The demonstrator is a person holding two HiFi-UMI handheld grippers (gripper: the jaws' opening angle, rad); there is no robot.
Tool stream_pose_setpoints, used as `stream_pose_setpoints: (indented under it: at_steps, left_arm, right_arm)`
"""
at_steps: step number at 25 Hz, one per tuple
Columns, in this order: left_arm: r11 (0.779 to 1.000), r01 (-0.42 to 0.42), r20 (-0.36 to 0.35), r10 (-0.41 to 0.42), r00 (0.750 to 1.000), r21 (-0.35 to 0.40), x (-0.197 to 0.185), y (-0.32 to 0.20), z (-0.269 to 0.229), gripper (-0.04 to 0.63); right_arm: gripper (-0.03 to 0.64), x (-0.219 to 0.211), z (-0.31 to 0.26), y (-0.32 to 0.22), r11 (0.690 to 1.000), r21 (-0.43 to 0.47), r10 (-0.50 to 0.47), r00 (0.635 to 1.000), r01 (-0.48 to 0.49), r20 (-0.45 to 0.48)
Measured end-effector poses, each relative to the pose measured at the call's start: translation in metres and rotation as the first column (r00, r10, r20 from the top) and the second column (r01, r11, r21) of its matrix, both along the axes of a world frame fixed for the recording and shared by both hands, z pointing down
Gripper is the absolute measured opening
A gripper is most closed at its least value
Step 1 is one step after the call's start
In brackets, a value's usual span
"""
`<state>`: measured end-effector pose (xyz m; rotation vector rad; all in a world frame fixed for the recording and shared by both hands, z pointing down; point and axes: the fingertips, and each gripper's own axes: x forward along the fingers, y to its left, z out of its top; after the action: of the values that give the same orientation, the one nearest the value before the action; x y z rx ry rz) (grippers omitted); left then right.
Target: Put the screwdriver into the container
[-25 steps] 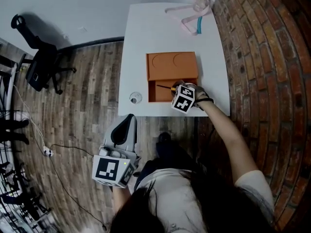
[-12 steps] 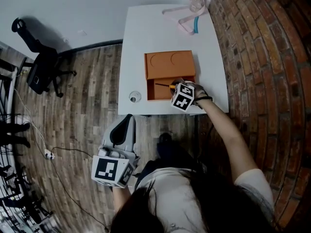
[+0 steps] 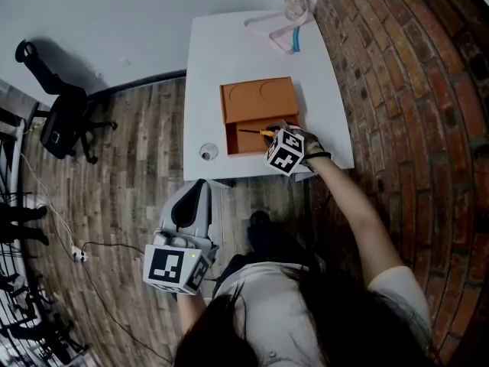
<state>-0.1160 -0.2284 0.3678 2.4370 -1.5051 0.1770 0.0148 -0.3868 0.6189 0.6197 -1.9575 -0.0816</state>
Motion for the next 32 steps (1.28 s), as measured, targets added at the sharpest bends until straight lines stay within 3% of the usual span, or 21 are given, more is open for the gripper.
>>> stream_pose_setpoints:
  at_steps: [14, 32]
  left_arm:
    - [0.997, -0.051, 0.000, 0.052, 0.999, 0.066, 0.001, 0.029, -0.020, 0.000]
    - [0.986, -0.110, -0.005, 0.111, 0.994, 0.129, 0.015, 0.095, -0.037, 0.000]
  right_arm:
    - [0.061, 0.015, -0.051, 0.036, 0.978, 0.076, 0.179, 0.973, -0.192, 0.146]
    - [0.032, 0.008, -0.123, 0.129, 0.940, 0.205, 0.204, 0.932, -0.272, 0.300]
